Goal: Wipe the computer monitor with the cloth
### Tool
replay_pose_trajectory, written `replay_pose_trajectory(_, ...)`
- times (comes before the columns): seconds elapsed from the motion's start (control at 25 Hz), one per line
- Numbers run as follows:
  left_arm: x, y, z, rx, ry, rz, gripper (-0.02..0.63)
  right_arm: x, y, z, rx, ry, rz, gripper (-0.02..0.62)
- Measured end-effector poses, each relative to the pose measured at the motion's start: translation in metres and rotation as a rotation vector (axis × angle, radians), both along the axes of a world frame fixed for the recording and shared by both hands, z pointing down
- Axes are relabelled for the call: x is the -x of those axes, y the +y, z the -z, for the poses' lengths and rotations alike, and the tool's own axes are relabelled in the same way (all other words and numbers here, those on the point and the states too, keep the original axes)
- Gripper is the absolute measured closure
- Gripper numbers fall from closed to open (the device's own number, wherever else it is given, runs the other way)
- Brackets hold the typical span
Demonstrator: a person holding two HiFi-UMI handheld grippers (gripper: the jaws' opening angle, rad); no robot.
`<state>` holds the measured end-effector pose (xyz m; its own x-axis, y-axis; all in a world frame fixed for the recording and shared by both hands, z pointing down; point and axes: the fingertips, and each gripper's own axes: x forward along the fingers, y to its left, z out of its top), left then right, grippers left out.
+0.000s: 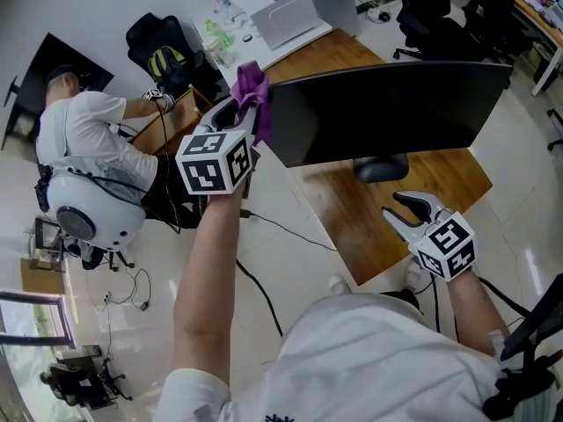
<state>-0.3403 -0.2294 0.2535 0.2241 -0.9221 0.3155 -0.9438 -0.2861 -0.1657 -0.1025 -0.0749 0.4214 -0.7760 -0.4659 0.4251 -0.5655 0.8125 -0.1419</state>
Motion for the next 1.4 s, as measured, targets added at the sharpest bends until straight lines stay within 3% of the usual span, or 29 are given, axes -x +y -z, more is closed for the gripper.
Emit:
replay_pose_trajectory(0.88, 0.043, 0.008, -0.012, -0.039, 0.048, -0.007, 0.477, 0.032, 0.016, -0.018, 0.041, 0.026, -0.015, 0.456)
replay_pose_trajectory(1.4, 0.055, 0.018, -0.074, -0.020, 0.101, 0.003, 0.479, 0.036, 0.022, -0.027, 0.077, 0.083, -0.003, 0.456)
